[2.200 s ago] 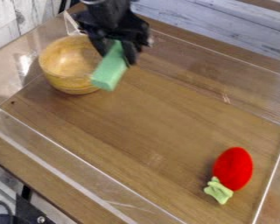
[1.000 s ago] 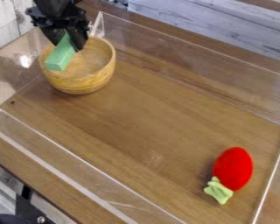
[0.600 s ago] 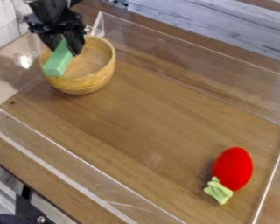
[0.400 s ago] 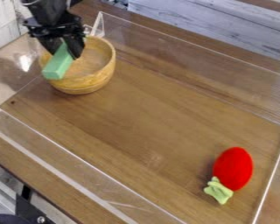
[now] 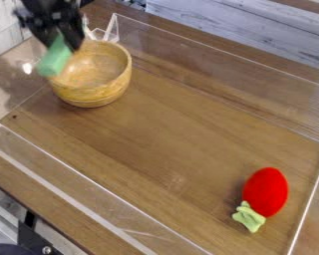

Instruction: Put the green block in the brown bowl

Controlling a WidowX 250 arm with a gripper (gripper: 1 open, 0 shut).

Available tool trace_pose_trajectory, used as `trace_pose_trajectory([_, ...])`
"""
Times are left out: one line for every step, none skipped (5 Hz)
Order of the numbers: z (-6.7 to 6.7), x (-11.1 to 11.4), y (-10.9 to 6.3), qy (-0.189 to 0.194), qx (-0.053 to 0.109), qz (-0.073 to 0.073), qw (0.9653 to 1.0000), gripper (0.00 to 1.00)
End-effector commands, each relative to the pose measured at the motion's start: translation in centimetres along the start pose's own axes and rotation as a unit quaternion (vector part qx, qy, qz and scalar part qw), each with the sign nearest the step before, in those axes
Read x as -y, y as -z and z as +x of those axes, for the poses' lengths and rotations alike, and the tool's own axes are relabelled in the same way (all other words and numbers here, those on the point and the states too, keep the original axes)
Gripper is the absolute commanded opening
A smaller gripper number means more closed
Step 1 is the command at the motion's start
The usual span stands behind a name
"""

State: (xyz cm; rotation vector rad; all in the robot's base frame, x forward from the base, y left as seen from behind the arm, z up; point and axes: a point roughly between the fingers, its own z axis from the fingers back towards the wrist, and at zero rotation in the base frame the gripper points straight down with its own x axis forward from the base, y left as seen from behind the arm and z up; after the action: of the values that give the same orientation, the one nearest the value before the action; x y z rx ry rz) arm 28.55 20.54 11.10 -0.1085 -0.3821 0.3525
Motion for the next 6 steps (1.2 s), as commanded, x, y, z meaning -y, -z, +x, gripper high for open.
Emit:
trace_pose_trajectory([2.2, 0.3, -1.1, -0.003, 0.025, 0.009, 0.9996, 0.0])
trace_pose_trajectory([2.0, 1.5, -0.2, 0.024, 0.018, -0.004, 0.9995, 0.0])
trace_pose_trajectory([1.7, 2.7, 0.5, 0.046, 0.01, -0.016, 0.9987, 0.0])
trace_pose_trajectory([1.3, 3.7, 0.6, 0.061, 0.003, -0.024, 0.9978, 0.0])
trace_pose_trajectory([1.0, 4.4, 0.6, 0.068, -0.005, -0.033, 0.9971, 0.0])
trace_pose_trajectory([1.1, 4.2, 0.4, 0.035, -0.003, -0.026, 0.999, 0.0])
